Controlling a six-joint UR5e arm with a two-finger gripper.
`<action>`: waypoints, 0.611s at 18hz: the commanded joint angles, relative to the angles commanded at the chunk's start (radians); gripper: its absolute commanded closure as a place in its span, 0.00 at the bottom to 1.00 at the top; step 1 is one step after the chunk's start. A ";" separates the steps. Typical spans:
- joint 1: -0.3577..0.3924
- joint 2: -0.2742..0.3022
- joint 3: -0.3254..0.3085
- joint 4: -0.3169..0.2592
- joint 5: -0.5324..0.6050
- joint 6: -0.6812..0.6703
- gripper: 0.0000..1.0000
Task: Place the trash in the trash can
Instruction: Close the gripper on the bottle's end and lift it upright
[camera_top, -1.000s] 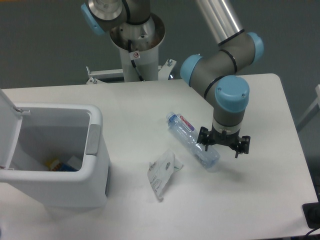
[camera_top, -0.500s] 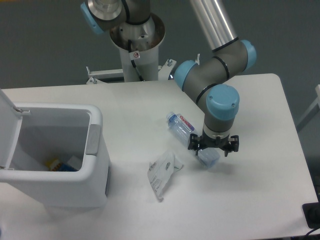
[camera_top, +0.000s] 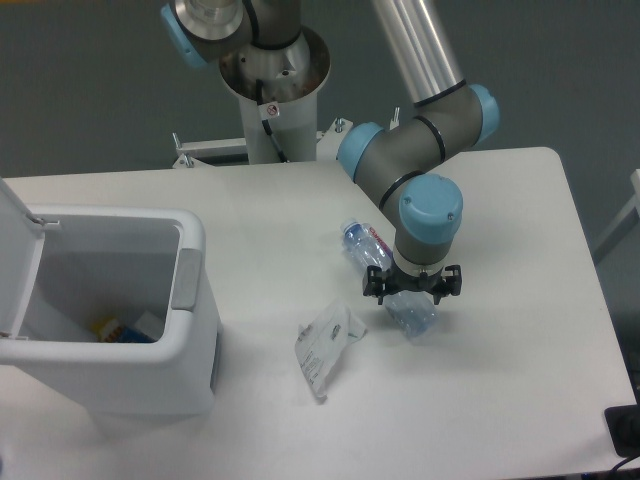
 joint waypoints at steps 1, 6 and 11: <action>-0.002 -0.002 0.005 0.003 0.002 0.000 0.24; -0.014 -0.023 0.035 0.000 0.023 -0.002 0.45; -0.015 -0.022 0.069 0.000 0.026 0.002 0.52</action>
